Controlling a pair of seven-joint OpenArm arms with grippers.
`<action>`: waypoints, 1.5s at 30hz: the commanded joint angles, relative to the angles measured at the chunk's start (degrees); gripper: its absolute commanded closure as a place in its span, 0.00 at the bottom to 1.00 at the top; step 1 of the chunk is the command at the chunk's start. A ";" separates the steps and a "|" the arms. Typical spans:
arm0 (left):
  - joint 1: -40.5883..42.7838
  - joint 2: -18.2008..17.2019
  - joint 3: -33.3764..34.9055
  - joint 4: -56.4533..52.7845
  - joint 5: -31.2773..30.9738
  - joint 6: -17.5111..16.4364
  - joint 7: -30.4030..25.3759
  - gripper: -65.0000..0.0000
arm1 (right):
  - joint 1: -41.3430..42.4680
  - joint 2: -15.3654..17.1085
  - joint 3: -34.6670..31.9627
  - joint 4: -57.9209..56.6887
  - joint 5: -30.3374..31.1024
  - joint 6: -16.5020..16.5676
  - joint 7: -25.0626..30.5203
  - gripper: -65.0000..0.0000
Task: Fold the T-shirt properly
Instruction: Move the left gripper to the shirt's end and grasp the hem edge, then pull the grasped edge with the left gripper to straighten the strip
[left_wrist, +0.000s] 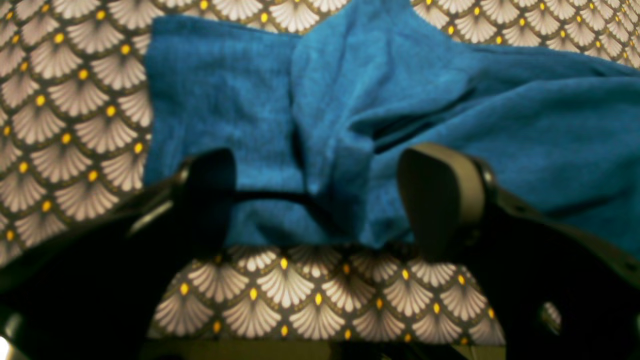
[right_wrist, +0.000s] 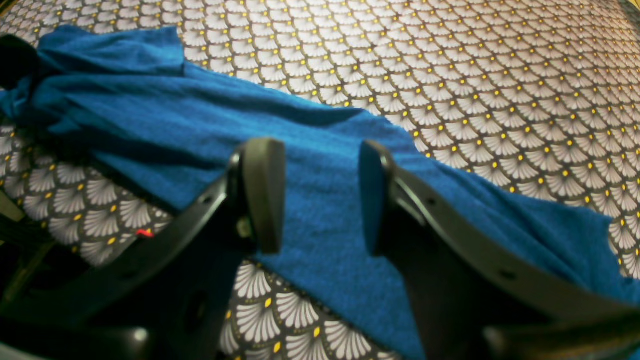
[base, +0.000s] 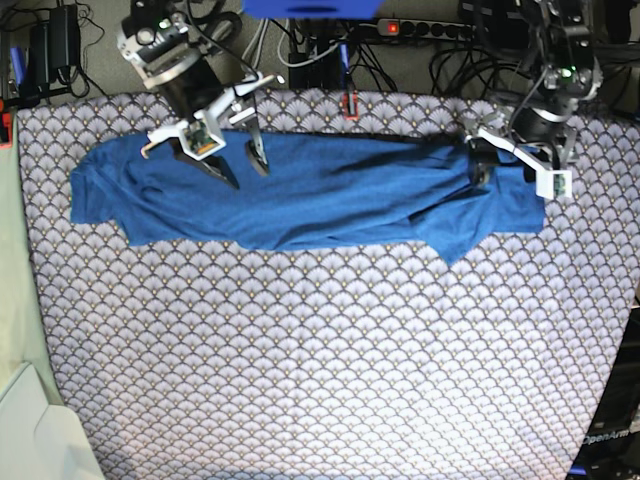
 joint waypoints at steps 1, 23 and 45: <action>-0.57 -0.30 0.08 2.85 -0.81 -0.56 -1.62 0.17 | 0.05 0.00 0.02 0.99 0.88 0.25 1.73 0.60; -21.50 5.15 16.08 -14.21 14.13 -1.44 6.82 0.17 | 0.05 1.49 0.46 1.08 0.80 0.25 1.73 0.60; -22.20 5.15 16.00 -19.75 15.19 -1.62 6.55 0.57 | 1.20 1.58 2.04 0.99 0.80 0.25 1.73 0.60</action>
